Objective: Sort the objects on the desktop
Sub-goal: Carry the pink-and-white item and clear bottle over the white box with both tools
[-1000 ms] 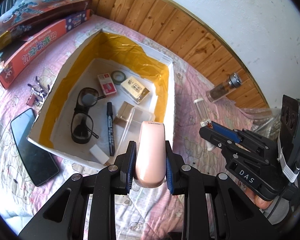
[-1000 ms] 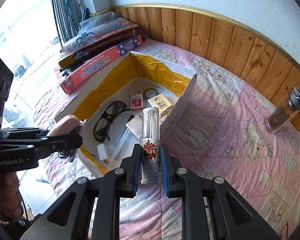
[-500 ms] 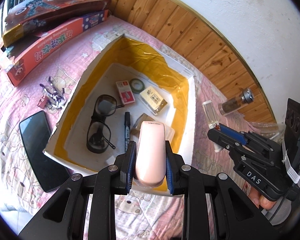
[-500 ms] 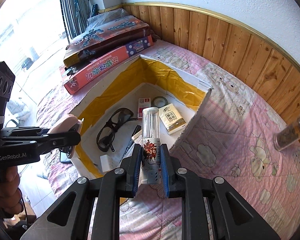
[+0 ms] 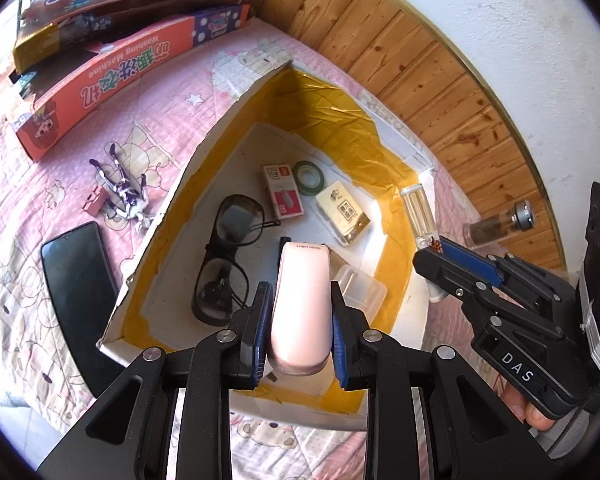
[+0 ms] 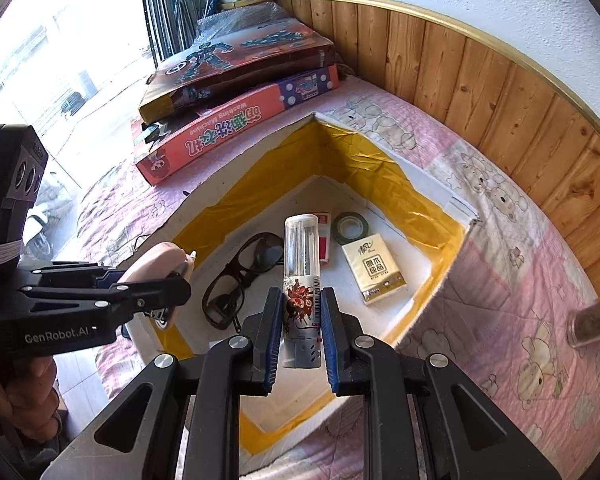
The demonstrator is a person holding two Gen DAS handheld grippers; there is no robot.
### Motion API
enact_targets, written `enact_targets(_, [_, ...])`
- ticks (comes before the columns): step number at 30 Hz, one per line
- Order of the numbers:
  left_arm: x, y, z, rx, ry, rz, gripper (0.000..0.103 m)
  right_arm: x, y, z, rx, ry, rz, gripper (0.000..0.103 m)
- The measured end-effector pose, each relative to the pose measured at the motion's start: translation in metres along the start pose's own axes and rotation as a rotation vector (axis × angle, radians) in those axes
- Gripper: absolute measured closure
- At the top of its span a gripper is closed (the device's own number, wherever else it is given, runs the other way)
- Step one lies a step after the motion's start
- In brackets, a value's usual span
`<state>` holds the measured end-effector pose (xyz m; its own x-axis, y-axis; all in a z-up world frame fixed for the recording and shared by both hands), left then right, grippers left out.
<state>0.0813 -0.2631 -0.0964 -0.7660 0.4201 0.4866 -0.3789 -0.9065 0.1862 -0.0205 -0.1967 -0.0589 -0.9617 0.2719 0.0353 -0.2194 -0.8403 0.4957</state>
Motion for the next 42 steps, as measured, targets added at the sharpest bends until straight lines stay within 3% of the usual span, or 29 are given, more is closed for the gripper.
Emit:
enact_targets(16, [0.01, 0.017, -0.036, -0.065, 0.056, 0.001, 0.077, 0.01, 0.02, -0.043, -0.045, 0.047, 0.02, 0.083])
enact_targets(42, [-0.005, 0.023, -0.075, -0.156, 0.141, 0.08, 0.076, 0.035, 0.056, -0.113, -0.133, 0.126, 0.026, 0.083])
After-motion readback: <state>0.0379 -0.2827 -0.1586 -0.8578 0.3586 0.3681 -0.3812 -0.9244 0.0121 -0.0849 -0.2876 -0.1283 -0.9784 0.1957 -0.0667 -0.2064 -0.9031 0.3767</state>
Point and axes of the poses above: each gripper's, at about its wrist camera, not at the fingertips, and z roughly against the way its jaws point, x to its right, y to its top, the point moved 5 cm from there along -z, roughly the way its jaws point, and after that the axes turned 15 degrees about z, right-handed, at the moved point
